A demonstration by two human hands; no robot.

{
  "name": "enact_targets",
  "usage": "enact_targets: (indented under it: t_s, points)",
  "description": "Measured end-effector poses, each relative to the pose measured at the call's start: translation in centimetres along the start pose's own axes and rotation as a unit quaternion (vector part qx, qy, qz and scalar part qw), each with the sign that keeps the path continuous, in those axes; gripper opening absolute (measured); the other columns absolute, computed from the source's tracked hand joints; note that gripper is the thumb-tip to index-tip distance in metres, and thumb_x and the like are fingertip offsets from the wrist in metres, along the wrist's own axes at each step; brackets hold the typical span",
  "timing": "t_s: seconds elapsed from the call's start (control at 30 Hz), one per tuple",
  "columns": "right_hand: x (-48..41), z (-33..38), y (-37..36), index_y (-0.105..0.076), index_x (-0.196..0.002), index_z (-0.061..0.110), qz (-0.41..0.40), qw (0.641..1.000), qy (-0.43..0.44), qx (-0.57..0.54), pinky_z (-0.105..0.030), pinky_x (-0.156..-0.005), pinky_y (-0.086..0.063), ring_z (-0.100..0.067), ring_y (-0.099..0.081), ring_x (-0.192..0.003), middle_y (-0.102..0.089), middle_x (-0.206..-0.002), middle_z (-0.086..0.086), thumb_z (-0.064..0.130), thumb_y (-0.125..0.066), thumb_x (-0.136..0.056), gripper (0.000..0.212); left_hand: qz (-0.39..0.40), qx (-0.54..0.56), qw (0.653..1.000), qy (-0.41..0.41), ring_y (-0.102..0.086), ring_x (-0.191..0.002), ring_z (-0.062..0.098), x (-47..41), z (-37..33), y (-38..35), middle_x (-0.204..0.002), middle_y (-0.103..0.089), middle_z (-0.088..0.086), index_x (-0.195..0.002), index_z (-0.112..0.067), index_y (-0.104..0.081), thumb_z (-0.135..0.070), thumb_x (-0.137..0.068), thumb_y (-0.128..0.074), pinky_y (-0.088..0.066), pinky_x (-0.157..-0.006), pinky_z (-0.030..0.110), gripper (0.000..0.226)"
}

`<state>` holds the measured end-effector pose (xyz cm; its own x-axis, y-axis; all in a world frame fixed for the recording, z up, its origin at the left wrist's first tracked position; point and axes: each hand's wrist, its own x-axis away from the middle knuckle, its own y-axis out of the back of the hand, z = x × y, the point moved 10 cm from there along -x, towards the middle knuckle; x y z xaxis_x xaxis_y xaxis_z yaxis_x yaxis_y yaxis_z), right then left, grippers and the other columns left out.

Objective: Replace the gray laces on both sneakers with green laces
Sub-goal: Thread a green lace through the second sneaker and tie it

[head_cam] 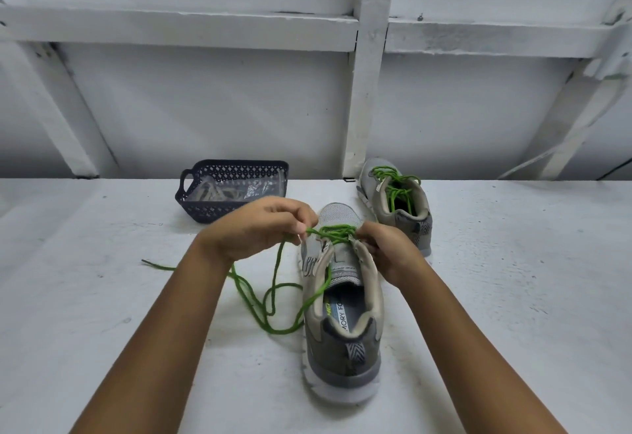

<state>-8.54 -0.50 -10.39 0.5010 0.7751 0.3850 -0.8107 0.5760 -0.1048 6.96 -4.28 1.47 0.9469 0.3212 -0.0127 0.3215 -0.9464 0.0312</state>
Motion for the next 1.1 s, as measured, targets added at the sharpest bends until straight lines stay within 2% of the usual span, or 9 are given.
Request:
enact_targets:
  t_s: [0.23, 0.37, 0.47, 0.6, 0.7, 0.8, 0.93, 1.03, 1.1]
  points:
    - [0.2, 0.1, 0.0, -0.043, -0.065, 0.017, -0.005, 1.000, 0.000, -0.004, -0.024, -0.050, -0.021, -0.011, -0.025, -0.048, -0.030, -0.054, -0.001, 0.004, -0.051, -0.085, 0.025, 0.113, -0.013, 0.992, -0.051, -0.050, -0.075, 0.005, 0.9, -1.7, -2.5, -0.074, -0.055, -0.008, -0.066, -0.021, -0.070, -0.013, -0.070, -0.057, -0.043, -0.074, 0.019, 0.016]
    - [0.8, 0.4, -0.2, -0.047, -0.072, 0.017, 0.010, 1.000, 0.010, 0.000, -0.024, -0.053, -0.027, -0.011, -0.031, -0.053, -0.035, -0.060, -0.002, 0.007, -0.052, -0.086, 0.018, 0.096, -0.002, 0.994, -0.046, -0.052, -0.073, 0.008, 0.8, -1.4, -2.9, -0.073, -0.057, -0.005, -0.067, -0.020, -0.070, -0.015, -0.070, -0.060, -0.043, -0.072, 0.020, 0.012]
    - [3.0, 2.4, -1.0, -0.057, -0.084, 0.015, 0.039, 0.994, 0.060, 0.077, -0.022, -0.055, -0.031, -0.011, -0.039, -0.062, -0.045, -0.070, -0.001, 0.014, -0.050, -0.092, 0.011, 0.060, 0.015, 0.997, -0.043, -0.054, -0.069, 0.010, 0.9, -1.6, -2.5, -0.072, -0.059, -0.002, -0.072, -0.021, -0.071, -0.026, -0.071, -0.072, -0.046, -0.067, 0.021, 0.006]
    - [6.9, 5.7, -3.1, -0.064, -0.095, 0.031, 0.114, 0.958, 0.170, 0.200, -0.022, -0.072, -0.039, -0.010, -0.052, -0.091, -0.058, -0.104, -0.002, 0.006, -0.042, -0.092, 0.033, 0.005, 0.010, 0.999, -0.037, -0.054, -0.061, 0.011, 1.4, -1.6, -1.9, -0.067, -0.057, -0.001, -0.075, -0.021, -0.071, -0.026, -0.074, -0.062, -0.046, -0.061, 0.020, 0.010]
    - [9.6, 7.2, -4.8, -0.060, -0.087, 0.041, 0.143, 0.904, 0.258, 0.309, -0.002, -0.083, -0.034, 0.009, -0.047, -0.101, -0.051, -0.109, 0.009, 0.006, -0.053, -0.089, 0.036, 0.000, -0.012, 1.000, -0.027, -0.053, -0.058, 0.010, 1.7, -1.6, -2.7, -0.063, -0.057, -0.003, -0.076, -0.020, -0.073, -0.019, -0.080, -0.060, -0.046, -0.060, 0.019, 0.013]
    - [10.2, 7.9, -4.7, -0.061, -0.076, 0.039, 0.109, 0.875, 0.313, 0.353, 0.004, -0.075, -0.029, 0.011, -0.047, -0.098, -0.051, -0.107, 0.006, 0.011, -0.060, -0.087, 0.030, 0.022, -0.049, 0.998, 0.032, -0.056, -0.056, 0.010, 2.3, -0.5, -3.7, -0.064, -0.062, -0.004, -0.079, -0.016, -0.073, -0.008, -0.086, -0.050, -0.052, -0.060, 0.023, 0.025]
    - [10.3, 7.8, -3.4, -0.067, -0.077, 0.035, 0.099, 0.867, 0.312, 0.376, -0.001, -0.074, -0.032, 0.008, -0.049, -0.095, -0.053, -0.102, 0.005, 0.015, -0.062, -0.087, 0.023, -0.025, -0.117, 0.982, 0.144, -0.060, -0.054, 0.015, 3.2, 1.9, -3.4, -0.073, -0.055, 0.005, -0.100, -0.012, -0.057, -0.005, -0.093, -0.054, -0.056, -0.058, 0.030, 0.010]
    - [10.6, 7.6, -3.0, -0.068, -0.077, 0.037, 0.108, 0.862, 0.300, 0.395, -0.004, -0.070, -0.034, 0.002, -0.050, -0.081, -0.053, -0.089, 0.005, 0.020, -0.065, -0.086, 0.019, -0.094, -0.185, 0.957, 0.205, -0.056, -0.055, 0.014, 3.9, 3.6, -2.5, -0.081, -0.050, 0.008, -0.095, -0.013, -0.045, -0.015, -0.085, -0.068, -0.054, -0.051, 0.029, 0.025]
    - [10.9, 7.5, -3.0, -0.067, -0.076, 0.040, 0.118, 0.862, 0.290, 0.399, -0.004, -0.068, -0.035, -0.001, -0.050, -0.078, -0.051, -0.084, 0.006, 0.021, -0.066, -0.086, 0.022, -0.087, -0.229, 0.941, 0.233, -0.055, -0.056, 0.014, 4.1, 4.5, -2.7, -0.077, -0.052, 0.005, -0.088, -0.014, -0.043, -0.018, -0.082, -0.071, -0.053, -0.052, 0.030, 0.029]
